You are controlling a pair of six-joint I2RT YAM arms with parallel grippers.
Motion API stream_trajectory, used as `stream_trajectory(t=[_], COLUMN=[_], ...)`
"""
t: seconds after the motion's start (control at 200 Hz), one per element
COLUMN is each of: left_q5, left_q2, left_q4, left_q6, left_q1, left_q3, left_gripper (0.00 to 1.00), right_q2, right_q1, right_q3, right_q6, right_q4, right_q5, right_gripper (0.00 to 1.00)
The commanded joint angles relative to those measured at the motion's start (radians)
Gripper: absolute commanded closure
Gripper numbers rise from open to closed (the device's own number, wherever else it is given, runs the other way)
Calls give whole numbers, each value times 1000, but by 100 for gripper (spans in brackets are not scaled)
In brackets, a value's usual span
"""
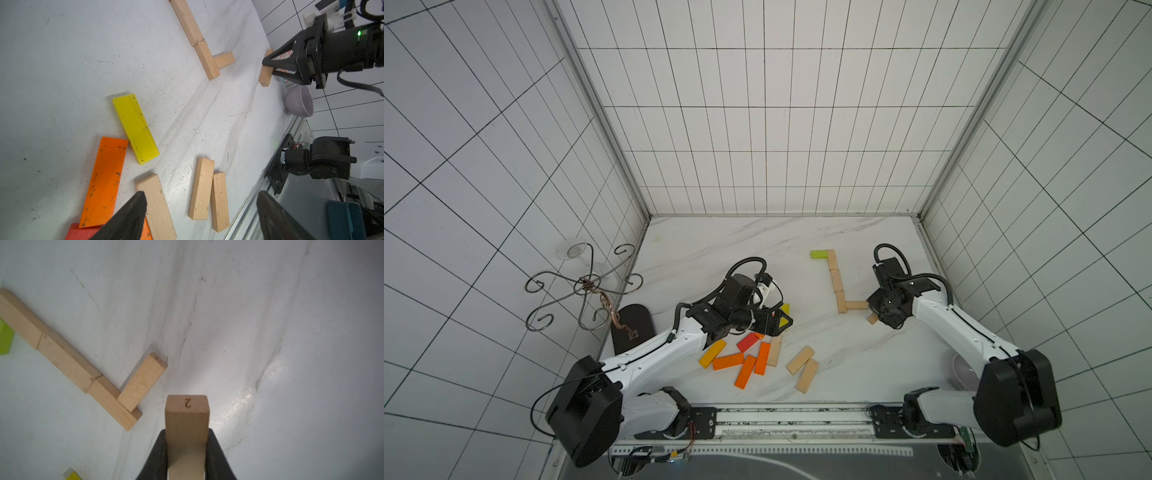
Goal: Assemble a giraffe with building blocks
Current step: Assemble the building block at the center of the board.
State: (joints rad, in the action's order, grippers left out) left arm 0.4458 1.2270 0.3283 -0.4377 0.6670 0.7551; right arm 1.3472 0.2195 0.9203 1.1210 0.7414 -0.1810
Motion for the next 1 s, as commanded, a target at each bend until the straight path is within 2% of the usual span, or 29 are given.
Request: stream_trajectory(t=[0.0, 0.275, 0.515, 0.69, 0.995], left_q5=[8, 13, 15, 12, 4], left_q2=[2, 3, -2, -9, -29], left_q4=[-31, -29, -23, -14, 1], left_q6=[-9, -4, -1, 2, 2], left_q1=[5, 5, 5, 3, 3], left_q3=[31, 28, 28, 28, 28], left_gripper=[17, 17, 17, 17, 17], right_q2=[46, 121, 203, 204, 234], right_q1=[-67, -171, -188, -189, -180], right_q3=[90, 72, 60, 18, -15], right_q6=[50, 159, 265, 342, 414], right_q4=[-3, -127, -191, -278, -300], right_q5=[-64, -38, -10, 7, 8], right_gripper=[89, 87, 86, 86, 83])
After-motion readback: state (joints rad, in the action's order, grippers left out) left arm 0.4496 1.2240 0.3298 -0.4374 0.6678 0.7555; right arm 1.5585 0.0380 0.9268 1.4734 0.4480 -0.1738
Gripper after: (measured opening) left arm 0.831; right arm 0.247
